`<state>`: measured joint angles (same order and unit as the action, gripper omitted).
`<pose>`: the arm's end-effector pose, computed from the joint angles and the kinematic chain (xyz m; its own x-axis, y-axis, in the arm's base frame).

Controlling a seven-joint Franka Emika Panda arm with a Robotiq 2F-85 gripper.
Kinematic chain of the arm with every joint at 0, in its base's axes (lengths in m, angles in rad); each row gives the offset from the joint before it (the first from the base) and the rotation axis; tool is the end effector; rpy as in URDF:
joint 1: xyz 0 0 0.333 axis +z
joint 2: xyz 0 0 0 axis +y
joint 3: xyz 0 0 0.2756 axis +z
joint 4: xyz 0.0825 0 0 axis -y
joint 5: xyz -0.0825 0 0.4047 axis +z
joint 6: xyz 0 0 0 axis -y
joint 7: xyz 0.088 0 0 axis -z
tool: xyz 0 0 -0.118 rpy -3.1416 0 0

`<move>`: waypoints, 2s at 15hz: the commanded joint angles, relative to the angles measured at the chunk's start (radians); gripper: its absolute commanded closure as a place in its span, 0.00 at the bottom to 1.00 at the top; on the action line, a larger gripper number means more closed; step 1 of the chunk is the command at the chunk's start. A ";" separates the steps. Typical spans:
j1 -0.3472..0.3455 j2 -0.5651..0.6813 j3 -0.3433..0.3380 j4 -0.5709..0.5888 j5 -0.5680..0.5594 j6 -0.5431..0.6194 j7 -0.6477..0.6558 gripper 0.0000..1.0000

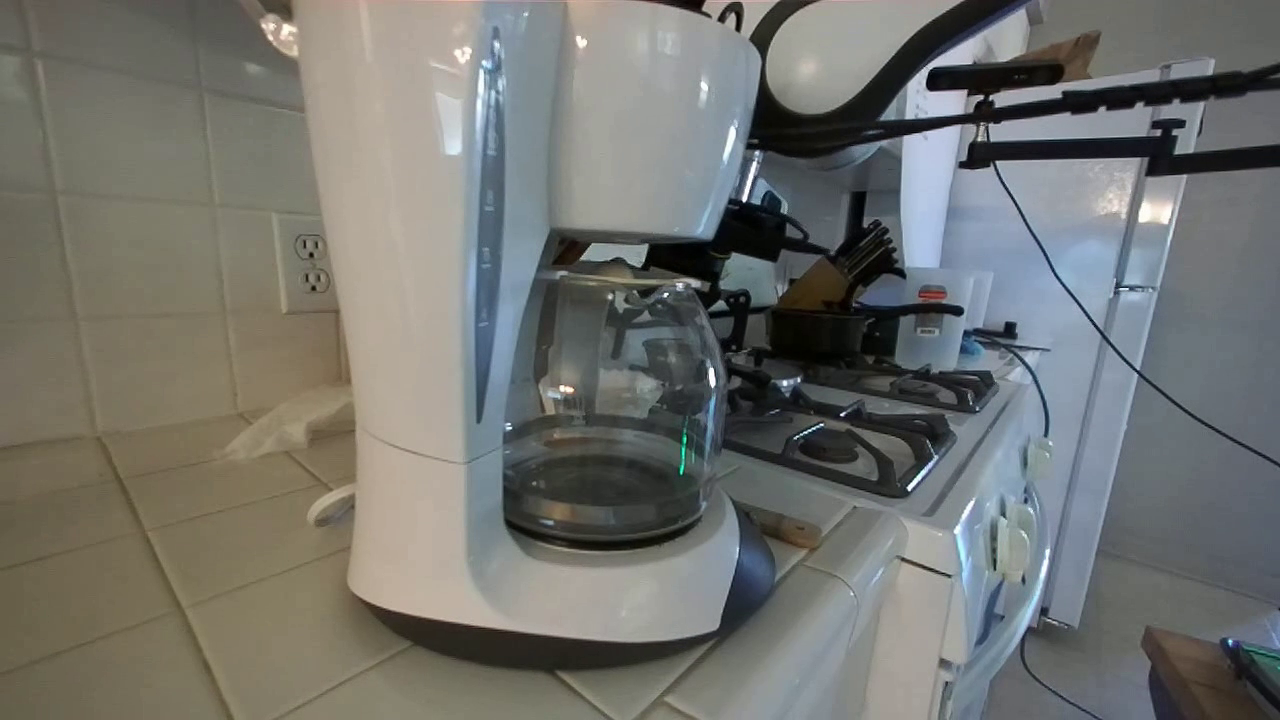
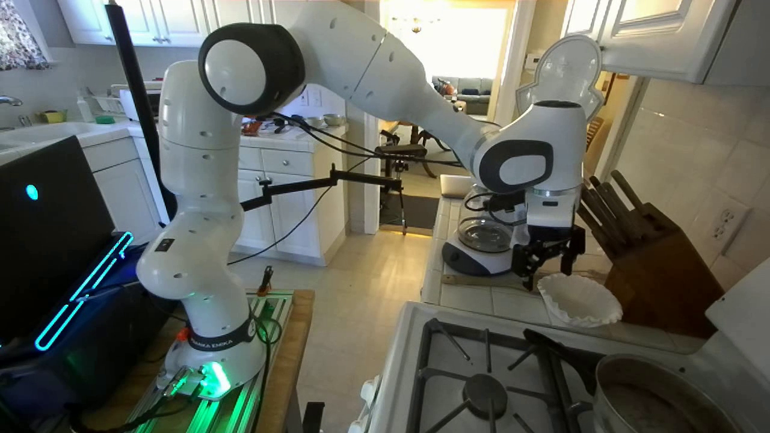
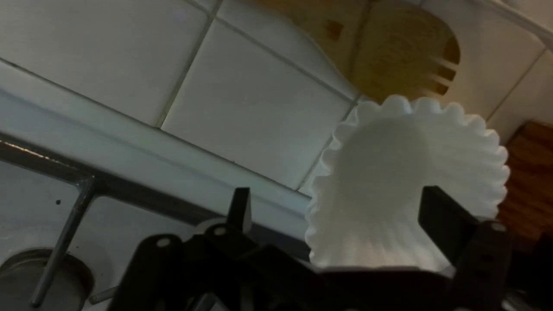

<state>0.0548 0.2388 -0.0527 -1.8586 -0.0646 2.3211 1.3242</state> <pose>0.6487 0.0009 0.3539 0.2727 -0.9546 0.1200 -0.9359 -0.2921 -0.1970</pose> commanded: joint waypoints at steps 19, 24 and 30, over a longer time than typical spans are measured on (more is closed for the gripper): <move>0.004 0.012 -0.016 0.020 -0.016 0.043 0.033 0.00; 0.006 0.037 -0.026 0.019 -0.027 0.025 0.054 0.00; 0.009 0.077 -0.028 0.018 -0.016 0.032 0.048 0.00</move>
<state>0.0544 0.2922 -0.0733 -1.8528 -0.0788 2.3531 1.3548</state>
